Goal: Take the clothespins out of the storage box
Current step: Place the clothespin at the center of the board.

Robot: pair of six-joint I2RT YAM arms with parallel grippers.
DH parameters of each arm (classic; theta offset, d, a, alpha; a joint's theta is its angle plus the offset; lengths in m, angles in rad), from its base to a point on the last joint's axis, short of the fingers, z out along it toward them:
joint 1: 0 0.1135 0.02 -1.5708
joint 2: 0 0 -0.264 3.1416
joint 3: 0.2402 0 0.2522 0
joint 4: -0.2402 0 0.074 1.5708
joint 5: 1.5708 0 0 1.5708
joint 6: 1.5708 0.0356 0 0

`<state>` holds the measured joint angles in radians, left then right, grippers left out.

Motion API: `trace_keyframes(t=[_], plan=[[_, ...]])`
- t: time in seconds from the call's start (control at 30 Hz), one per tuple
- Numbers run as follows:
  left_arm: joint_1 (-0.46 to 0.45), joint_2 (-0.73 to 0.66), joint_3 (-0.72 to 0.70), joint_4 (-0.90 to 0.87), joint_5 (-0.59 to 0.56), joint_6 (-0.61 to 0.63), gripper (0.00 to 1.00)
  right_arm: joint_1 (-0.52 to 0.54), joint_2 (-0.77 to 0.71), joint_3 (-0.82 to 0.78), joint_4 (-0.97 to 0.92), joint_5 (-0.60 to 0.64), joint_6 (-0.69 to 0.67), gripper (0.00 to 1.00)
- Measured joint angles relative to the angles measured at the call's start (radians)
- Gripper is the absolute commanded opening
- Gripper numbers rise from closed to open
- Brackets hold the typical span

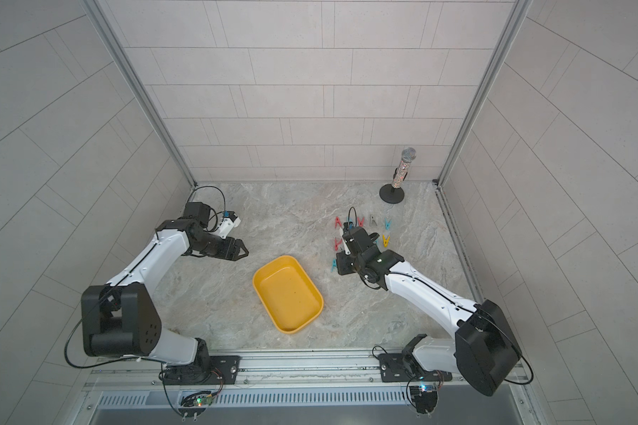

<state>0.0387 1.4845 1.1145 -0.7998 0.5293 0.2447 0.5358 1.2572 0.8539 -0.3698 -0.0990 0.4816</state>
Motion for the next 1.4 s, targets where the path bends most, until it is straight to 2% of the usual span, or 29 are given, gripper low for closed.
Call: trace_keyframes(t=[0.23, 0.63, 1.0, 1.4], plan=[[0.0, 0.0, 0.0, 0.0, -0.027, 0.0, 0.76, -0.211, -0.039, -0.079, -0.045, -0.013, 0.024, 0.0], [0.0, 0.003, 0.0, 0.0, -0.048, 0.0, 0.76, -0.412, -0.002, -0.1, -0.089, -0.066, -0.003, 0.0], [0.0, 0.003, 0.0, 0.002, -0.084, -0.004, 0.76, -0.511, 0.189, -0.03, -0.12, -0.105, -0.055, 0.0], [0.0, 0.003, 0.0, 0.002, -0.091, -0.004, 0.76, -0.517, 0.333, 0.041, -0.099, -0.111, -0.07, 0.0]])
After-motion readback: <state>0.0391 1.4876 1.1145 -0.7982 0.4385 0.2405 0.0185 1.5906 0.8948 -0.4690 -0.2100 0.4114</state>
